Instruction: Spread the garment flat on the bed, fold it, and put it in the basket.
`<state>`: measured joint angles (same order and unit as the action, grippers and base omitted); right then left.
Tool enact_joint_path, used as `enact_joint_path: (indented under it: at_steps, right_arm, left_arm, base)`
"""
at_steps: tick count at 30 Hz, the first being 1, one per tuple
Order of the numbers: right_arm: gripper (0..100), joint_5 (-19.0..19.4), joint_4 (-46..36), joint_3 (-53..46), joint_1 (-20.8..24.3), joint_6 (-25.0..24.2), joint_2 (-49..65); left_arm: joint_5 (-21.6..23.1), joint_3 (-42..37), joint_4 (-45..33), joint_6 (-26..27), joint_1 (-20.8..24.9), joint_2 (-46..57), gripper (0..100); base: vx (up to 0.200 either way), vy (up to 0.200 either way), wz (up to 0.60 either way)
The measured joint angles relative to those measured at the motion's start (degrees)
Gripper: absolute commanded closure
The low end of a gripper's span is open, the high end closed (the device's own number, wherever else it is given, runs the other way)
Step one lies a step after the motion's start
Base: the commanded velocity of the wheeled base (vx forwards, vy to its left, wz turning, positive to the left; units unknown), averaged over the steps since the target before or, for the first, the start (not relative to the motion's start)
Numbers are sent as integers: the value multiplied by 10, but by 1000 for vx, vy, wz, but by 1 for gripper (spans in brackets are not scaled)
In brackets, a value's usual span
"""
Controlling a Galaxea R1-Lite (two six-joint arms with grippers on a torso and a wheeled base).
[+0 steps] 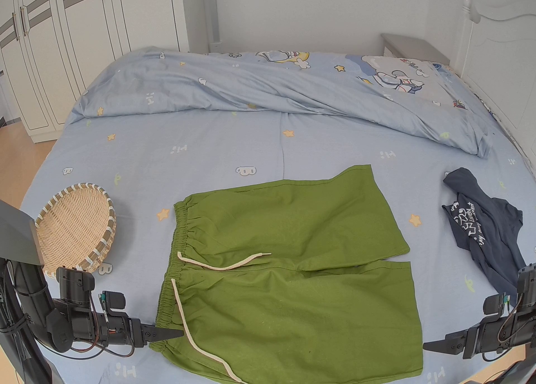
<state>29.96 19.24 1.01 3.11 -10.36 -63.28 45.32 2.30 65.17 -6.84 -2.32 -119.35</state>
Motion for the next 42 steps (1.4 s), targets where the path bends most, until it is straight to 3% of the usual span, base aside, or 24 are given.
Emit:
enact_joint_path:
  at_steps: [2, 3, 25, 34, 42]
  right_arm:
    - [0, 0, -2, 0, 0, 0, 2]
    - [0, 0, -3, 0, 0, 1, 3]
    - [0, 17, -43, 0, 17, 22, -9]
    - [0, 16, -40, 0, 40, 55, -92]
    - [0, 9, 21, 0, 53, 59, -177]
  left_arm:
    - [0, -3, 2, -1, 1, -2, 0]
    - [0, -5, 2, -1, 1, -3, 100]
    - [-1, -13, 3, 2, 0, -3, 100]
    - [-1, -13, 5, 0, 0, 1, 100]
    - [-1, -13, 4, -1, 3, 8, 100]
  base:
    - [0, 0, 0]
    - [0, 0, 0]
    - [0, 0, 0]
    - [0, 0, 0]
    - [0, 0, 0]
